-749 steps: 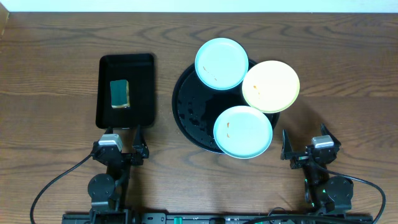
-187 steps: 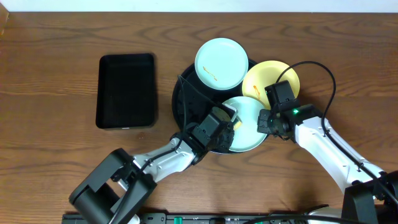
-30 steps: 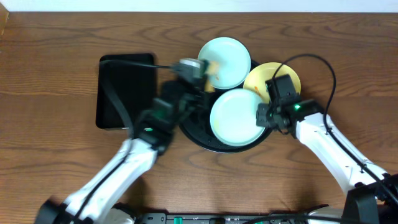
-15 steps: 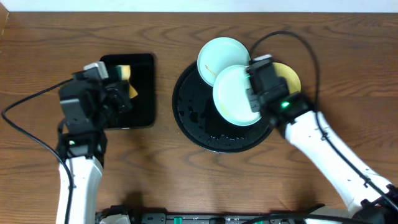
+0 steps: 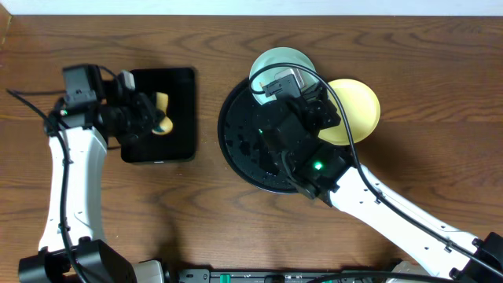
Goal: Clean dirty plates on tray and stack at the side
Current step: 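Return the sponge with the left gripper to the black tray, then lift the pale green plate with the right gripper and place it right of the trays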
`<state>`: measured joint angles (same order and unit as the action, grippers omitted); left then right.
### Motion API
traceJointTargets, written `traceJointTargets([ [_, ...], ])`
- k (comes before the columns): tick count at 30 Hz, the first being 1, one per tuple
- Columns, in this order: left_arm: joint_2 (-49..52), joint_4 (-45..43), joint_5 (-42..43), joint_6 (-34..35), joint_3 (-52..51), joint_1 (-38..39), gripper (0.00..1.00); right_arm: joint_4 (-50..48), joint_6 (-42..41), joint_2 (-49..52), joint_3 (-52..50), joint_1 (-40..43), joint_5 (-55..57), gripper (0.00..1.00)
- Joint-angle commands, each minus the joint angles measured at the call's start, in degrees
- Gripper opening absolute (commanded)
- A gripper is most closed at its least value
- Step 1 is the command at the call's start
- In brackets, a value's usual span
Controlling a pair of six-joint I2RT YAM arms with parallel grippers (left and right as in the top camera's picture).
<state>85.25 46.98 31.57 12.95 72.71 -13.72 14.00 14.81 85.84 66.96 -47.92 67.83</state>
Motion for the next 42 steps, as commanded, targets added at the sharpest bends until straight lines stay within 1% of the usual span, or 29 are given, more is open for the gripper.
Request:
traceJointTargets([
  [1, -0.1, 1.0, -2.8, -3.1, 2.7, -0.1, 0.07, -1.2, 0.6, -1.0, 1.1, -1.6, 10.8, 0.01],
  [3, 0.0, 1.2, -3.3, -3.0, 2.6, -0.1, 0.07, -1.2, -2.5, -1.0, 1.1, -2.4, 14.8, 0.01],
  [6, 0.0, 1.6, -6.0, -3.1, 2.6, -0.1, 0.07, -1.2, -4.7, -1.0, 1.1, -4.0, 19.5, 0.01],
  [10, 0.0, 1.6, -6.8, -3.1, 2.6, -0.1, 0.07, -1.1, -6.1, -1.0, 1.0, -5.7, 19.5, 0.01],
  [13, 0.0, 1.4, -7.9, -3.1, 2.6, -0.1, 0.08, -0.9, -6.4, -1.0, 0.9, -5.6, 15.0, 0.01],
  [15, 0.0, 1.4, -8.5, -3.1, 2.6, 0.1, 0.08, -0.9, -8.0, -1.0, 0.8, -5.2, 12.5, 0.01],
  [17, 0.0, 1.6, -8.5, -3.1, 2.5, 0.1, 0.08, -0.9, -7.9, -1.0, 0.8, -4.0, 7.3, 0.01],
  [23, 0.0, 2.8, -8.5, -3.1, 2.5, 0.1, 0.08, 0.7, -8.2, -1.4, 0.9, 2.6, -6.9, 0.01],
  [25, 0.0, 2.9, -8.5, -3.1, 2.5, 0.1, 0.08, 4.1, -10.9, -2.5, 0.9, 6.3, -15.6, 0.01],
  [26, 0.0, 2.9, -8.5, -3.1, 2.5, 0.1, 0.08, 6.7, -13.8, -3.5, 0.9, 9.1, -23.6, 0.01],
  [30, 0.0, 2.9, -8.5, -3.0, 2.5, 0.1, 0.08, 11.3, -21.3, -6.3, 0.9, 20.0, -47.9, 0.01],
  [33, 0.0, 3.0, -8.5, -3.1, 2.5, 0.1, 0.08, 12.0, -23.7, -7.9, 0.9, 31.1, -65.7, 0.01],
  [34, 0.0, 3.1, -8.5, -3.1, 2.5, 0.1, 0.08, 12.4, -24.1, -8.3, 0.9, 37.6, -73.4, 0.01],
  [36, 0.1, 3.1, -8.5, -3.0, 2.5, 0.1, 0.08, 13.3, -24.0, -8.0, 0.9, 46.1, -78.9, 0.01],
  [40, 0.0, 3.1, -8.5, -3.0, 2.5, 0.5, 0.08, 14.7, -24.3, -5.0, 0.9, 61.1, -79.3, 0.01],
  [42, 0.1, 3.1, -8.5, -3.1, 2.5, 1.2, 0.08, 14.3, -26.1, -2.2, 0.9, 67.4, -79.3, 0.01],
])
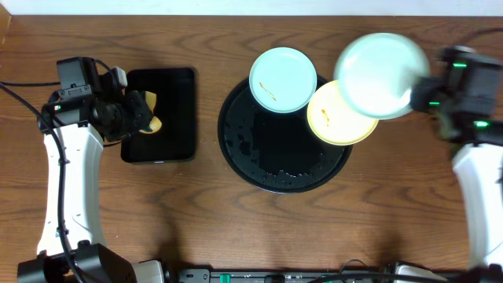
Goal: Clean dirty plates on tray and stack at the side
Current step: 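Lift the pale green plate with the right gripper and place it right of the trays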
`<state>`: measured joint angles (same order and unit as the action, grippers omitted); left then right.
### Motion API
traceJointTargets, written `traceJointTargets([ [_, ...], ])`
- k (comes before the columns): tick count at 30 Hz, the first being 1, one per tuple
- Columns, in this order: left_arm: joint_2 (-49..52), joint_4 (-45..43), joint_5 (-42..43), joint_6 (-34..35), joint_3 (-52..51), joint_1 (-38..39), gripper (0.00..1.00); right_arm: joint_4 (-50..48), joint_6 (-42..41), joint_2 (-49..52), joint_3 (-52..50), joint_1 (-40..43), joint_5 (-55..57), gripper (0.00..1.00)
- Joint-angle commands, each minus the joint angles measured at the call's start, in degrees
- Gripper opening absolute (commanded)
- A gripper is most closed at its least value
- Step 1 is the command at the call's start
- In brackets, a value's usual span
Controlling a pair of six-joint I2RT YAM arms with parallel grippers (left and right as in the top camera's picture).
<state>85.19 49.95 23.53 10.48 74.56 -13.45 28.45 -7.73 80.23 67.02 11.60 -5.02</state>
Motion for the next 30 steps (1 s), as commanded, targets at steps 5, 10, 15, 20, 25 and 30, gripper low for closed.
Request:
traceJointTargets([
  [5, 0.1, 0.1, -1.3, -0.6, 0.7, 2.7, 0.08, -2.7, -4.5, 11.5, 0.8, 16.0, -6.4, 0.01],
  [10, 0.1, 0.1, -5.2, -0.6, 0.6, 3.3, 0.08, -7.2, -1.9, 20.2, 0.8, 19.0, -6.4, 0.01],
  [15, 0.1, 0.1, -5.2, -0.6, 0.6, 3.3, 0.08, -10.6, -1.3, 25.5, 0.8, 20.7, -8.6, 0.02],
  [20, 0.1, 0.1, -5.2, -0.6, 0.6, 3.3, 0.08, -9.7, 4.0, 26.0, 0.8, 21.4, -13.7, 0.56],
  [25, 0.1, 0.2, -5.2, -0.6, 0.5, 3.3, 0.08, -7.7, 9.7, 25.6, 1.6, 21.9, -24.1, 0.67],
  [30, 0.1, 0.1, -5.2, -0.6, 0.3, 3.3, 0.08, 5.5, 15.5, 25.6, 11.5, 18.9, -29.5, 0.6],
])
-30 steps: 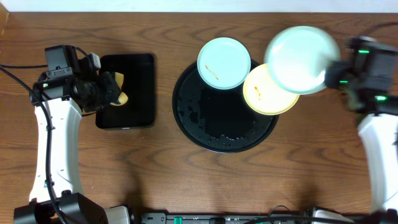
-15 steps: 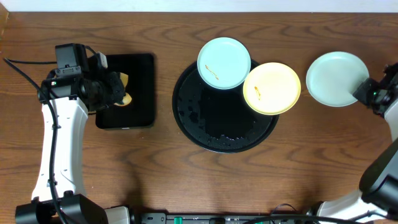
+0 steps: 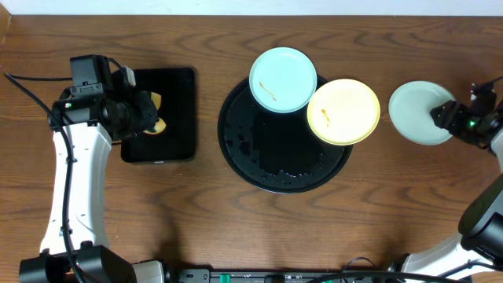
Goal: Clean dirty plates on tray and stack at the side
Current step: 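Lift the pale green plate with the right gripper and place it right of the trays, then open the right gripper and raise it away from the plate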
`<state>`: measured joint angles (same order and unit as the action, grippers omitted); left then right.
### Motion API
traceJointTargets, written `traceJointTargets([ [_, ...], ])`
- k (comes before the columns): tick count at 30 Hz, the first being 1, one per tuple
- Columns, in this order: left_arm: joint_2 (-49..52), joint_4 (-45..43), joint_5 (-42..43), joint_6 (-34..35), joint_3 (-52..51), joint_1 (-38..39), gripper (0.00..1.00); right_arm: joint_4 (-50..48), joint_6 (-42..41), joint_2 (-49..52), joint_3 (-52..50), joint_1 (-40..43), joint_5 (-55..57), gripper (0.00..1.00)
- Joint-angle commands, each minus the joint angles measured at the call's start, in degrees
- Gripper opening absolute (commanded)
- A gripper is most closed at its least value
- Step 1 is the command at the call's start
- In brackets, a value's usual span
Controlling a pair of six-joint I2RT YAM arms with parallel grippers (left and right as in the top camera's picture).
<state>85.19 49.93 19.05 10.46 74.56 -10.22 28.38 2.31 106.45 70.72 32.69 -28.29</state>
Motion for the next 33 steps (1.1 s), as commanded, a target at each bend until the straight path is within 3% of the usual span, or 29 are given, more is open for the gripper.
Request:
traceJointTargets([
  [1, 0.1, 0.2, -0.7, -0.6, 0.3, 0.1, 0.08, 9.0, 6.7, -0.6, 10.4, -3.1, -6.0, 0.57],
  [6, 0.1, 0.2, -0.7, -0.6, -0.5, 0.1, 0.08, 28.2, 12.6, -0.6, 27.4, -12.2, 4.8, 0.55],
  [8, 0.1, 0.2, -0.7, -0.6, -0.9, 0.1, 0.08, 30.8, 13.5, -0.6, 30.6, -16.2, 8.7, 0.56],
  [17, 0.2, 0.5, -0.7, -0.6, -1.2, 0.1, 0.08, 30.8, 13.6, 3.8, 31.2, -28.3, 23.8, 0.61],
  [24, 0.2, 0.6, -0.7, -0.6, -1.2, 0.1, 0.08, 30.2, 12.9, 10.2, 31.2, -29.2, 24.0, 0.48],
  [33, 0.2, 0.6, -0.7, -0.6, -1.2, 0.1, 0.08, 30.2, 11.7, 15.9, 31.2, -29.2, 23.8, 0.42],
])
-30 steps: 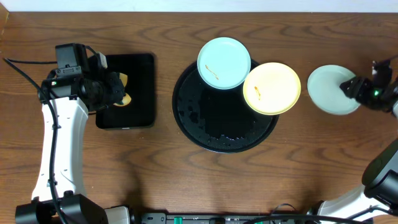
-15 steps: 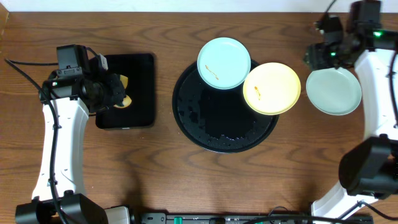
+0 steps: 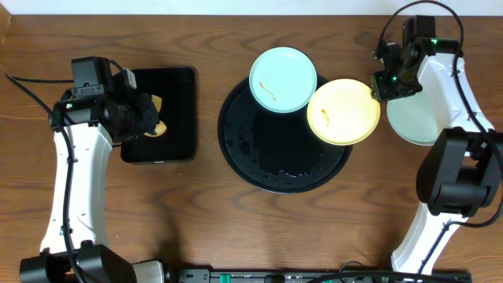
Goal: Clean dirty plates on tray and stack at the side
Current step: 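Open the right gripper and raise it away from the plate, then move the right gripper to the yellow plate rim and grasp it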
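A round black tray [image 3: 267, 169] sits mid-table. A light blue plate [image 3: 283, 79] with an orange smear rests on its far rim. A yellow plate [image 3: 343, 112], also smeared, overlaps its right rim. A pale green plate [image 3: 415, 122] lies on the table to the right, off the tray. My right gripper [image 3: 383, 86] hovers between the yellow and pale plates, holding nothing; its jaws are too dark to read. My left gripper [image 3: 149, 119] is over the black rectangular tray [image 3: 169, 86], shut on a yellow sponge [image 3: 157, 124].
The right arm's white links [image 3: 452, 86] arch over the table's right side and over part of the pale plate. The left arm [image 3: 71, 181] runs down the left edge. Bare wood lies in front of the trays.
My right gripper has left the pale plate's right edge and is now up-left of it, beside the yellow plate. The pale plate stays on the table. The left gripper barely moved.
First my right arm reached over the round tray by the plates. Then it held the pale plate raised at the right. Then the plate lay on the table with the gripper at its edge, and now the gripper is off it. The left kept the sponge throughout.
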`<state>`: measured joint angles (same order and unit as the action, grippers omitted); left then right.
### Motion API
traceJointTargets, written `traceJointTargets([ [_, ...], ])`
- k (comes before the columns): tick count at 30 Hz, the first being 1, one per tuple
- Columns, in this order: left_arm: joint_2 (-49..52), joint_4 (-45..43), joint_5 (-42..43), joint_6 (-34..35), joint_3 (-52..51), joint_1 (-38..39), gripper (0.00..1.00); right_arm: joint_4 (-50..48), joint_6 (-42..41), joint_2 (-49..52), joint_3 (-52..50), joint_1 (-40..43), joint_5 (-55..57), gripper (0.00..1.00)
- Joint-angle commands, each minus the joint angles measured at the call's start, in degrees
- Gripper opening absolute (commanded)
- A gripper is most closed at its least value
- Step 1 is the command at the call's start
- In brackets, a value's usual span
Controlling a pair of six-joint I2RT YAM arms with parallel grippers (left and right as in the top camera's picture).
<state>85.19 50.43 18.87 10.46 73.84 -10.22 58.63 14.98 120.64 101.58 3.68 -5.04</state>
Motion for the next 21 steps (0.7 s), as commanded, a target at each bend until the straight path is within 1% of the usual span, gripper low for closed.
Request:
traceJointTargets([
  [1, 0.2, 0.1, -0.5, -0.6, -0.5, 0.1, 0.08, 0.0, -1.8, 2.5, 0.3, -0.2, 0.5, 0.4],
  [2, 0.2, 0.1, -0.5, -0.6, -0.5, 0.1, 0.08, -0.1, -2.9, 3.3, 0.3, -0.2, 0.5, 0.37],
  [6, 0.2, 0.1, -0.5, -0.6, -0.5, 0.1, 0.08, 0.0, -6.1, 4.5, 0.2, -0.3, 0.3, 0.33],
  [15, 0.2, 0.1, -0.5, -0.6, -0.5, 0.1, 0.08, 0.8, -6.4, 5.0, -0.5, -0.3, 0.3, 0.2],
  [21, 0.2, 0.1, -0.5, -0.6, -0.5, 0.1, 0.08, 1.2, -6.4, 5.0, -1.6, -0.3, 0.3, 0.18],
])
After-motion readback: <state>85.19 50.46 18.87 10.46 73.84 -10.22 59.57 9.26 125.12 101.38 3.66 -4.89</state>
